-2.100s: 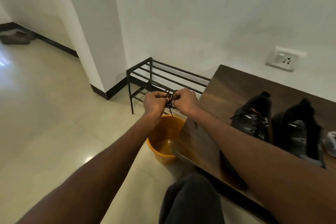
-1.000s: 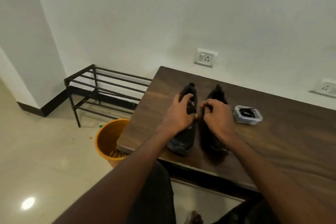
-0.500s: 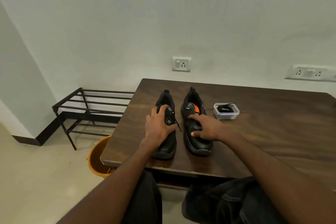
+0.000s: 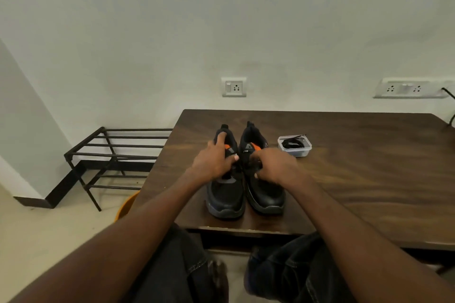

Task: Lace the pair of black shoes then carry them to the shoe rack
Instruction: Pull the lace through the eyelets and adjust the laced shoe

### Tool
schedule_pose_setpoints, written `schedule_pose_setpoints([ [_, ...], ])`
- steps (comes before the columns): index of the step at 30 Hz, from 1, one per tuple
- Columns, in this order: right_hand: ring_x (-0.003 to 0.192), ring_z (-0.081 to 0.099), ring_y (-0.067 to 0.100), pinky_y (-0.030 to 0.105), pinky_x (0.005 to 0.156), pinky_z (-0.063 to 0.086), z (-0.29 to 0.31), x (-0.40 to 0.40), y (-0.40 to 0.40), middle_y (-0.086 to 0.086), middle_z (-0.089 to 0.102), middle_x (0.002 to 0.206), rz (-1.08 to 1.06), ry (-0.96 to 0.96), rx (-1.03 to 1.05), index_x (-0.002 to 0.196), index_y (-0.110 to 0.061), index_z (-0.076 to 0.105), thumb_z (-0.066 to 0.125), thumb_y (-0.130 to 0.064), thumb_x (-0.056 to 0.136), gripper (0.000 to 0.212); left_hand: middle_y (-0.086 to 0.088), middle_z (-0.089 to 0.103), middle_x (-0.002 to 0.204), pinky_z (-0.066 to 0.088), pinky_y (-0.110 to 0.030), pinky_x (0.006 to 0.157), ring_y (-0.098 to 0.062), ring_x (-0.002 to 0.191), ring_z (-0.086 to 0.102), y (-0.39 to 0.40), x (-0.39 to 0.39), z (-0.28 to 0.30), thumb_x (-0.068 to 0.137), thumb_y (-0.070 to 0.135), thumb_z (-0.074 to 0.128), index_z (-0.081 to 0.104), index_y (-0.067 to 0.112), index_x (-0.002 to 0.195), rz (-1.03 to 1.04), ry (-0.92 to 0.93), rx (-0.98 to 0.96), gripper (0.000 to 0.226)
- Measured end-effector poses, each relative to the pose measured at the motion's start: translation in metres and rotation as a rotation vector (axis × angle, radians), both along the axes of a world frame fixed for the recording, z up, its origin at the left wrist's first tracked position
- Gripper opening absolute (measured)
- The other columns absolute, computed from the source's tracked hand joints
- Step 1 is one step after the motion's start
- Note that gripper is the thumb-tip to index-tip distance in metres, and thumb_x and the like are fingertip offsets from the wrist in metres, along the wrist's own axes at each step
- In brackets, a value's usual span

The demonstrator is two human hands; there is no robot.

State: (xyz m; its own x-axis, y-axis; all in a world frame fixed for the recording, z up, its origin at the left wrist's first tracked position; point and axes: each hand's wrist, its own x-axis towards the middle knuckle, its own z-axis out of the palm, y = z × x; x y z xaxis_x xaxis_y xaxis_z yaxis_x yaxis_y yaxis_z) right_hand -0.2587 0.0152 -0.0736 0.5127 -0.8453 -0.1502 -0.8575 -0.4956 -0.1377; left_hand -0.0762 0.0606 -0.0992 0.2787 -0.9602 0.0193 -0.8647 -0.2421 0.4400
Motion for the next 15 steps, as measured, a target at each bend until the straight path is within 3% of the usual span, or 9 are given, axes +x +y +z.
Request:
schedule_pose_setpoints([
  [2,0.114,0.066,0.027,0.044,0.09,0.059,0.007,0.008,-0.003,0.001,0.066,0.126,-0.035,-0.111,-0.107,0.127,-0.036,0.066,0.073,-0.025,0.09,0.039,-0.01,0.064,0.117,0.05,-0.036,0.077,-0.024,0.096,0.062,-0.004,0.009,0.017,0.101,0.034,0.062,0.039,0.017,0.148,-0.015,-0.067,0.023,0.055],
  [5,0.108,0.067,0.023,0.042,0.091,0.058,0.011,0.025,-0.008,-0.001,0.07,0.119,-0.051,-0.3,-0.021,0.12,-0.032,0.07,0.072,-0.024,0.092,0.03,-0.002,0.059,0.103,0.046,-0.031,0.073,-0.019,0.09,0.058,-0.01,0.028,0.036,0.092,0.022,0.073,0.05,0.013,0.133,-0.01,-0.097,0.076,0.049],
  [8,0.108,0.067,0.02,0.038,0.093,0.057,0.005,0.044,-0.015,-0.002,0.071,0.118,-0.009,-0.307,0.051,0.123,-0.028,0.069,0.075,-0.028,0.093,0.031,-0.003,0.063,0.107,0.054,-0.033,0.076,-0.02,0.097,0.063,-0.011,0.037,0.026,0.082,0.02,0.083,0.053,0.015,0.125,0.03,0.063,0.074,0.053],
  [13,0.095,0.069,0.017,0.044,0.088,0.06,-0.015,0.068,-0.024,-0.002,0.071,0.104,-0.021,-0.351,0.085,0.116,-0.029,0.069,0.074,-0.023,0.092,0.025,-0.001,0.068,0.092,0.051,-0.025,0.064,-0.012,0.081,0.066,-0.008,0.047,-0.013,0.082,0.012,0.082,0.058,0.02,0.11,0.09,0.324,-0.081,0.037],
  [15,0.092,0.068,0.017,0.044,0.087,0.06,-0.02,0.07,-0.027,-0.003,0.071,0.101,-0.04,-0.383,0.083,0.11,-0.03,0.07,0.074,-0.02,0.091,0.022,-0.002,0.069,0.088,0.055,-0.029,0.067,-0.015,0.08,0.069,-0.009,0.056,-0.015,0.084,0.013,0.081,0.062,0.02,0.104,0.087,0.385,-0.106,0.028],
])
